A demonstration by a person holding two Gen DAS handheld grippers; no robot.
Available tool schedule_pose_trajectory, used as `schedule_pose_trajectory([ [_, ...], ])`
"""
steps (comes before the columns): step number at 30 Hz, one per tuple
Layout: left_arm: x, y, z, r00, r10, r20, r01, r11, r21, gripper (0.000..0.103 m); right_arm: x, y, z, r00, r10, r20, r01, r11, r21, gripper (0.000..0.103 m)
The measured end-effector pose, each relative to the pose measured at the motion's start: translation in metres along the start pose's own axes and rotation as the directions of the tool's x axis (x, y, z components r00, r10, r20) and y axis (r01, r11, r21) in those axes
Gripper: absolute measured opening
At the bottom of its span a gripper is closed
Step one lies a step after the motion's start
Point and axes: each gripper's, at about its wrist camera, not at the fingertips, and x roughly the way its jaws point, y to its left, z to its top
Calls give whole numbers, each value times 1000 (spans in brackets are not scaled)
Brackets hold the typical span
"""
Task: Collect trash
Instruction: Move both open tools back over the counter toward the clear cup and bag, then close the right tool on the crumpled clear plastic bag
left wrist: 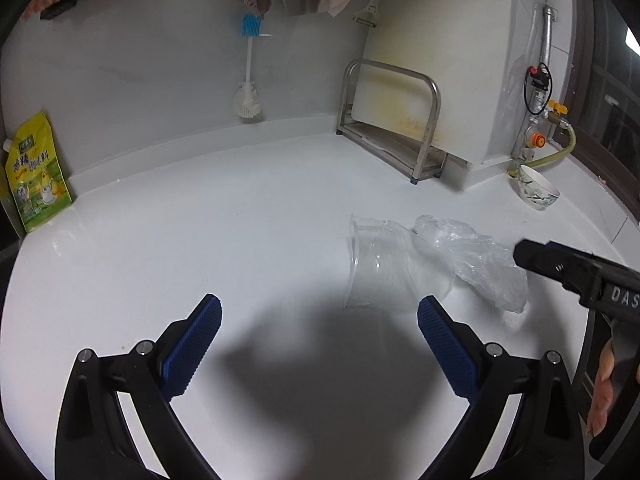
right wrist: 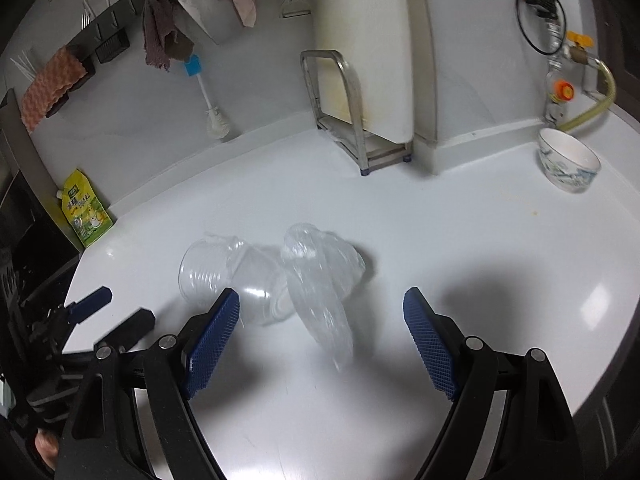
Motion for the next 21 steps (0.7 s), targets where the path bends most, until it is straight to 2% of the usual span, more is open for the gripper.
schedule_pose_trajectory([
  [4, 4, 2, 1, 1000, 2, 0, -2, 1000, -8, 97, 26, 6, 16, 999, -25, -37, 24, 999, -24, 80],
  [13, 9, 6, -2, 1000, -6, -7, 6, 1000, -16, 97, 65, 6, 27, 991, -83, -107, 82, 996, -21, 80],
  [19, 12, 7, -1, 1000, -12, -15, 12, 1000, -21, 97, 77, 7, 27, 984, -140, -108, 135, 990, -47, 79],
  [20, 12, 7, -1, 1000, -13, -15, 12, 1000, -22, 97, 78, 6, 27, 984, -135, -114, 130, 990, -45, 75],
  [21, 12, 7, -1, 1000, -13, -15, 12, 1000, -23, 97, 80, 6, 26, 984, -129, -122, 125, 991, -44, 64],
])
